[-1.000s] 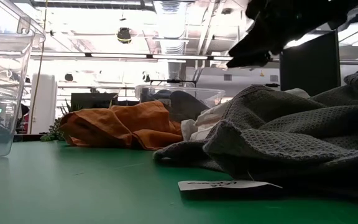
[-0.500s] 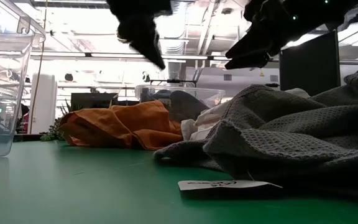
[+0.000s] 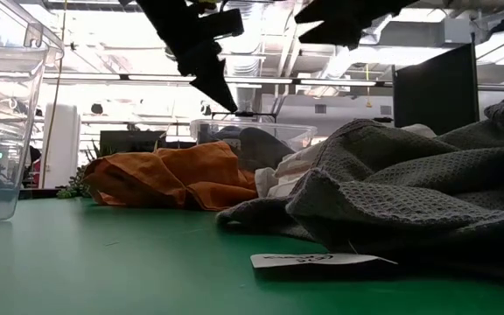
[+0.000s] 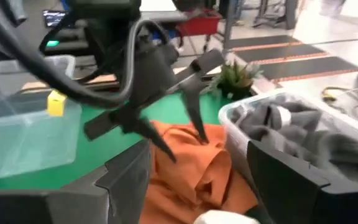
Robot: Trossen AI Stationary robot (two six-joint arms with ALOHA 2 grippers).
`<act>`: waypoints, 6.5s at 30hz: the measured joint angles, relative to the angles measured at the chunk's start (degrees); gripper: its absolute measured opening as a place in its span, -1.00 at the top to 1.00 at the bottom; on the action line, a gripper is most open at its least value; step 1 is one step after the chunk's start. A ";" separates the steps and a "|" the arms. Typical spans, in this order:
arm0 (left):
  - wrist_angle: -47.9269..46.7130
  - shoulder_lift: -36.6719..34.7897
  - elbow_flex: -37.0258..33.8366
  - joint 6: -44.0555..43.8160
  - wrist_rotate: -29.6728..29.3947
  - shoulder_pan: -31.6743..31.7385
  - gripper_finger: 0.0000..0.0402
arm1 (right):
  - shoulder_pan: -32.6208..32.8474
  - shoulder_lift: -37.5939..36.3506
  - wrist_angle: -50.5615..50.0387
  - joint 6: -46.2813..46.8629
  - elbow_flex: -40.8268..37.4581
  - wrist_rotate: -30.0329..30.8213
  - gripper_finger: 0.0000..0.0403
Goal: Sort towels by color in basket
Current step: Put the top light gray towel into the bottom transparent bin, then put the left white towel into the bottom transparent bin
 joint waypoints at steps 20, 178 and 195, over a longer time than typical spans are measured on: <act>24.68 0.00 -7.36 16.29 0.83 -0.62 0.03 | 4.63 3.86 -16.68 5.89 -0.60 8.28 -0.45; -28.58 -4.70 29.37 -1.01 24.64 2.14 0.81 | -5.71 -8.33 -0.81 -12.64 -5.96 7.15 -0.06; -34.60 -3.67 29.99 -2.07 22.73 -1.58 0.65 | -5.71 -8.33 -1.15 -12.64 -5.96 7.10 -0.06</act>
